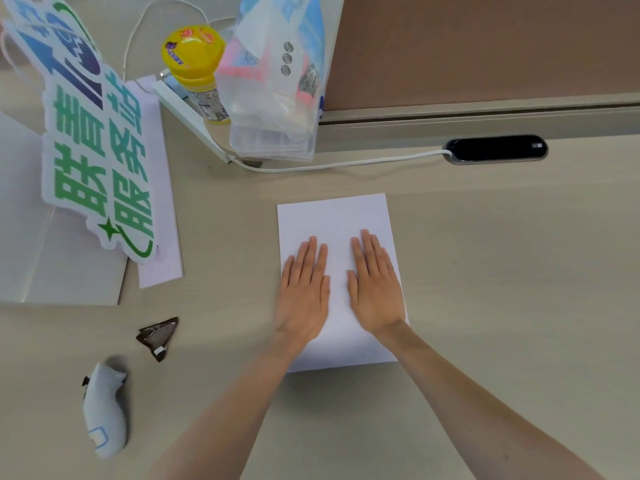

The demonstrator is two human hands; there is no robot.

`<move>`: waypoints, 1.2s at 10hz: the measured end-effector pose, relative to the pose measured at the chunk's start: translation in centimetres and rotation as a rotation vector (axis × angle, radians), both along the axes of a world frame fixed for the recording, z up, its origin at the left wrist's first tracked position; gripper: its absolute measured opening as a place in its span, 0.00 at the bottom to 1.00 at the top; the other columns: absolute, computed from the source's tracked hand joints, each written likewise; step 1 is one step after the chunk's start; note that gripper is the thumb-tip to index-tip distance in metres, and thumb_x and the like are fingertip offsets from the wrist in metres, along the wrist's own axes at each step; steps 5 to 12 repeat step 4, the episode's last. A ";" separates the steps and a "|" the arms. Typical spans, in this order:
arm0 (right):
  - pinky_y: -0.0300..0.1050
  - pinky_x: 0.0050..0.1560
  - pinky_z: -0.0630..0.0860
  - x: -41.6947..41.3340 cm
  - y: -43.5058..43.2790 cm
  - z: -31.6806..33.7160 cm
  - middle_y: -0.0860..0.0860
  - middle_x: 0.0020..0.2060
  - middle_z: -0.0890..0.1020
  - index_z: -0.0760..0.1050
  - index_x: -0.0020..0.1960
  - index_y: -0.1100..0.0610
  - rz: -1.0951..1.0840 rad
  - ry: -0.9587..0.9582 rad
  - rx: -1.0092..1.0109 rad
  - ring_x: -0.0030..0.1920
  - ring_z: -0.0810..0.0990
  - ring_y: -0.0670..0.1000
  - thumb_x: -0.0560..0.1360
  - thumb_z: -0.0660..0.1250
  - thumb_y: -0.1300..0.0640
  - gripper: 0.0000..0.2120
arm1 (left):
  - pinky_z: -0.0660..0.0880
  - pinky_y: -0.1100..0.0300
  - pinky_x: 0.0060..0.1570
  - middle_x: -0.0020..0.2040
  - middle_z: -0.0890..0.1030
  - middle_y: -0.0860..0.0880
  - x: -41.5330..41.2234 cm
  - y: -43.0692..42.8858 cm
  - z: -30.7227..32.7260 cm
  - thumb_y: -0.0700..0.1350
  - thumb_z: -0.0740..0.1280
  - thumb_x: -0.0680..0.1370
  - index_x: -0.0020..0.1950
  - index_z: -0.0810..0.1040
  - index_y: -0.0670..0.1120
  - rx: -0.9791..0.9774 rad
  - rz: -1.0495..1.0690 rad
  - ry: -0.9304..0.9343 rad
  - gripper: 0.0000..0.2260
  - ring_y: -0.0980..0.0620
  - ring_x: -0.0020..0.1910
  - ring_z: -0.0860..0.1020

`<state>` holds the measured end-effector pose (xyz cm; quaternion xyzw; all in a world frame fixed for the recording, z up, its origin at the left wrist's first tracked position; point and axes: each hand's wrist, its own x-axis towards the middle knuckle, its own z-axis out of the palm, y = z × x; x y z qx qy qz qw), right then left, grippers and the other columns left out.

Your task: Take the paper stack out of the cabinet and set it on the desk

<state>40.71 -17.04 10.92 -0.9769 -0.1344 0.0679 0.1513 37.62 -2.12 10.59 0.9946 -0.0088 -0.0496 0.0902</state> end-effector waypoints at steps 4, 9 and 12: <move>0.48 0.68 0.66 3.2 -0.7 5.6 0.56 0.74 0.63 0.60 0.73 0.60 0.062 0.229 0.034 0.73 0.63 0.56 0.76 0.56 0.63 0.26 | 0.68 0.53 0.61 0.66 0.75 0.47 3.1 0.4 5.0 0.49 0.45 0.79 0.62 0.76 0.45 -0.207 -0.011 0.099 0.23 0.46 0.65 0.73; 0.48 0.68 0.66 3.2 -0.7 5.6 0.56 0.74 0.63 0.60 0.73 0.60 0.062 0.229 0.034 0.73 0.63 0.56 0.76 0.56 0.63 0.26 | 0.68 0.53 0.61 0.66 0.75 0.47 3.1 0.4 5.0 0.49 0.45 0.79 0.62 0.76 0.45 -0.207 -0.011 0.099 0.23 0.46 0.65 0.73; 0.48 0.68 0.66 3.2 -0.7 5.6 0.56 0.74 0.63 0.60 0.73 0.60 0.062 0.229 0.034 0.73 0.63 0.56 0.76 0.56 0.63 0.26 | 0.68 0.53 0.61 0.66 0.75 0.47 3.1 0.4 5.0 0.49 0.45 0.79 0.62 0.76 0.45 -0.207 -0.011 0.099 0.23 0.46 0.65 0.73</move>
